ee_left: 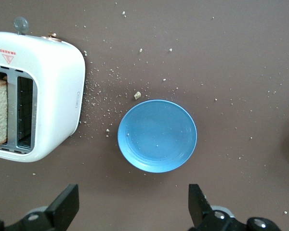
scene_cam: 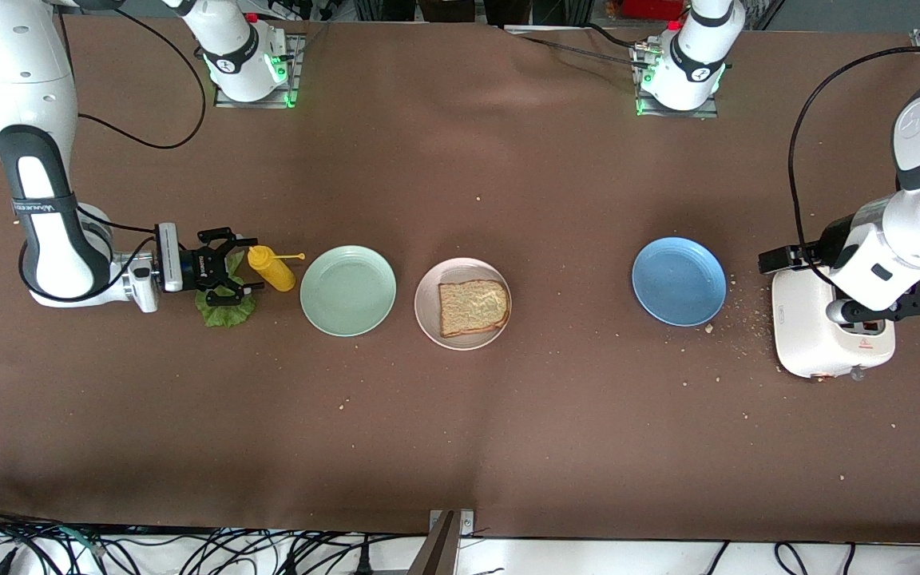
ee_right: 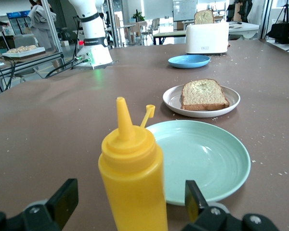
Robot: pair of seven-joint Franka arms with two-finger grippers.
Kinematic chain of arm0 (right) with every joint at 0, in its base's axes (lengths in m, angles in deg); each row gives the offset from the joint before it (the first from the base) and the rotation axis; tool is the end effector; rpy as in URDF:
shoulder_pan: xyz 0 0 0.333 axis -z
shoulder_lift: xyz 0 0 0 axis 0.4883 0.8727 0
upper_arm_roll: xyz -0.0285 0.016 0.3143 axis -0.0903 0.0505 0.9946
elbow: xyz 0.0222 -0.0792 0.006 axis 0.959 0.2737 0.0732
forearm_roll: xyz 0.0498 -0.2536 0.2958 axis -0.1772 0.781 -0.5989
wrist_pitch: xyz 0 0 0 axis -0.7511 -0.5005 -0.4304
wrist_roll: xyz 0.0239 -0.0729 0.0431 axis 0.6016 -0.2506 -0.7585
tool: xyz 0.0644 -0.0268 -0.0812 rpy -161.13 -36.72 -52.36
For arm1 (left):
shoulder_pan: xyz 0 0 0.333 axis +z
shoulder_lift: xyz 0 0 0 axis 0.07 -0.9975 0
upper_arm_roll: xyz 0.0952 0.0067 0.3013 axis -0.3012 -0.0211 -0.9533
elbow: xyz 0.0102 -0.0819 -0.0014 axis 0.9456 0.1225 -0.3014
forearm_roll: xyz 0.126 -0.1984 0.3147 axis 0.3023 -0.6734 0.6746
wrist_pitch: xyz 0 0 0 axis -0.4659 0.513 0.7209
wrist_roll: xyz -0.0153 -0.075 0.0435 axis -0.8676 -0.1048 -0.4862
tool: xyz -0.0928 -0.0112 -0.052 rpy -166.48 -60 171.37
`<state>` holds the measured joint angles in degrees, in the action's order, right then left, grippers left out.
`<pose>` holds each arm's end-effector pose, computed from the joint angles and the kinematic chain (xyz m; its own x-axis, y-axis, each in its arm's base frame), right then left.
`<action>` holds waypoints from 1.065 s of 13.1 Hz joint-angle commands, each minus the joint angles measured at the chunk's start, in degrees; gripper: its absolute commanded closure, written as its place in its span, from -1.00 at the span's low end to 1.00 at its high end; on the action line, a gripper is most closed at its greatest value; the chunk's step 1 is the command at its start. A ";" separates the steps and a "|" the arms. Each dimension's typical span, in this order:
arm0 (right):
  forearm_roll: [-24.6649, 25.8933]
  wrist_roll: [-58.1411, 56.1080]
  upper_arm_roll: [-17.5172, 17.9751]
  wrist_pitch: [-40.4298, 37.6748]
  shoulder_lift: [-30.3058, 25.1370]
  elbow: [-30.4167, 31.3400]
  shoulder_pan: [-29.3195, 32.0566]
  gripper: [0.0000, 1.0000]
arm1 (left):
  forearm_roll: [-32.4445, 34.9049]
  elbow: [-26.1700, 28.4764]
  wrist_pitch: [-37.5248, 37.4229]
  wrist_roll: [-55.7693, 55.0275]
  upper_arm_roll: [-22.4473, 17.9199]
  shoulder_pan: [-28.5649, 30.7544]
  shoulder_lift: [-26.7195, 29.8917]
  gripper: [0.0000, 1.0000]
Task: Make sandwich in beige plate with both arms
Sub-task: 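Grasp the mustard bottle with the right gripper and lift it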
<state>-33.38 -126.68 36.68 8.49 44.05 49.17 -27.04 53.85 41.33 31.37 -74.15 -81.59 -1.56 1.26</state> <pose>0.5638 -0.0074 0.1589 -0.0078 0.3709 0.9287 0.9635 0.2514 -0.0923 0.6251 -0.0229 0.4951 0.9699 0.1410 -0.1988 0.1400 -0.9900 -0.0188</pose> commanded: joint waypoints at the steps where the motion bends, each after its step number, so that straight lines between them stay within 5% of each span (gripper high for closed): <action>1: -2.71 -2.01 0.84 -1.59 2.32 -0.04 0.36 -0.66 | 2.10 0.06 0.03 0.16 0.07 -0.34 -0.12 -1.00; 4: -3.07 -2.98 0.93 -1.77 2.67 -0.21 0.44 0.67 | 2.10 0.06 0.12 0.16 0.07 -0.43 -0.21 -1.00; 5: -3.07 -2.99 1.02 -2.03 3.11 -0.56 0.36 0.86 | 2.10 0.06 0.03 0.16 0.07 -0.43 -0.21 -1.00; 9: -1.93 4.62 0.76 -4.93 2.24 -4.51 0.71 1.00 | 2.10 0.06 0.12 0.16 0.07 -0.43 -0.47 -1.00; 14: 8.42 30.36 0.84 -4.94 -0.31 -18.11 -2.09 1.00 | 2.10 0.06 0.12 0.16 0.07 -0.43 -0.74 -1.00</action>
<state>-28.48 -104.99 37.27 4.62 44.35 36.21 -27.44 53.85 41.34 31.37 -74.15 -81.58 -1.63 0.44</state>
